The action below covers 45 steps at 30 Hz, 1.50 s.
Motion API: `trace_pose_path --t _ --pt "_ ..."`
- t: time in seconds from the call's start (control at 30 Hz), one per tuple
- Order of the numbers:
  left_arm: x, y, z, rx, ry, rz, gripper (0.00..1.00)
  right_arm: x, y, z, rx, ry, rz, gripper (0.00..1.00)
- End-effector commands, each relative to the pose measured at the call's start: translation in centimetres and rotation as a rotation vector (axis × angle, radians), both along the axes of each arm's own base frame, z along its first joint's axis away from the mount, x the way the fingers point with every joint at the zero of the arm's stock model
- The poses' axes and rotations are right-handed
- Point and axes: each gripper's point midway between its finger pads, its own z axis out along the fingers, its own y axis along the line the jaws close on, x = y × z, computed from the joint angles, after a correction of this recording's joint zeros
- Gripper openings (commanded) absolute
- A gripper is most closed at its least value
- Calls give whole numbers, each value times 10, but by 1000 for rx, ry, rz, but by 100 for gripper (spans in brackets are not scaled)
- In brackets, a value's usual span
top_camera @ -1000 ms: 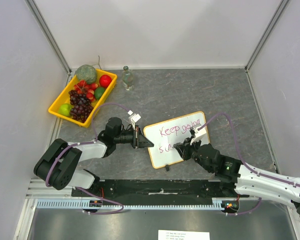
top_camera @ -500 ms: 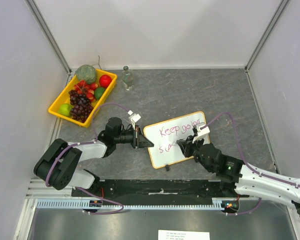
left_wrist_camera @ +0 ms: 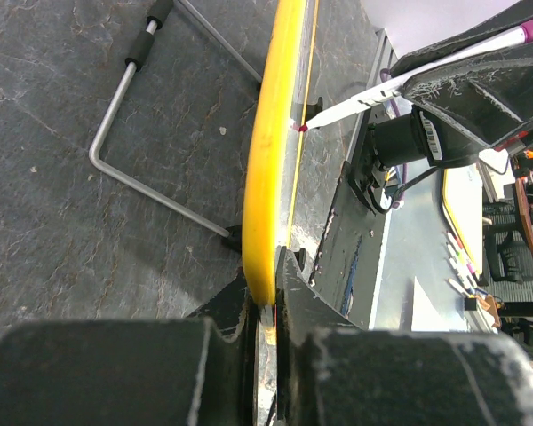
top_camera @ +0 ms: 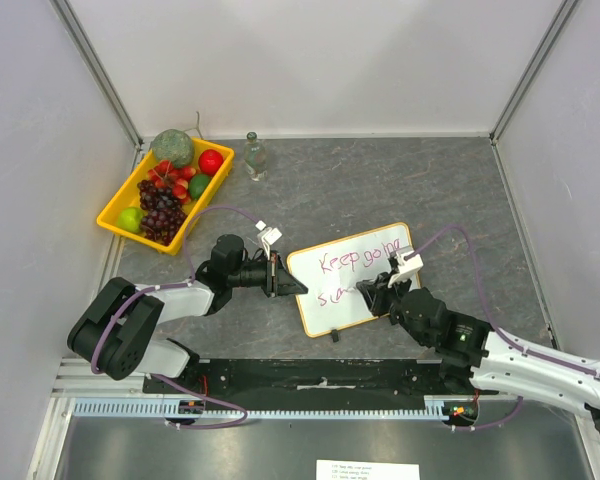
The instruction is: Write a sentence on the whiteboard
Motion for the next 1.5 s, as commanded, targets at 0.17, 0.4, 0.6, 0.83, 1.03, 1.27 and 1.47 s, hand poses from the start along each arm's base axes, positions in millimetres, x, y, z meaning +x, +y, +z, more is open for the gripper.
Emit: trace_pose_path --t 0.17,0.4,0.6,0.83,1.03,1.27,1.47 --pt "9 13 -33 134 -50 60 2 -1 -9 -6 -17 15 -20 0" --pt "10 13 -33 133 -51 61 2 3 -3 42 67 -62 -9 0" --pt "10 13 -33 134 -49 61 2 8 -1 45 29 -73 -22 0" --pt "10 13 -33 132 -50 60 2 9 -1 30 -1 -54 -27 0" --pt "10 13 -33 133 -49 60 2 8 -4 14 -26 -30 -32 0" --pt "10 13 -33 132 -49 59 2 7 -8 -4 -68 -6 -45 0" --pt "9 13 -34 134 -46 57 2 4 -6 -11 -83 7 -21 0"
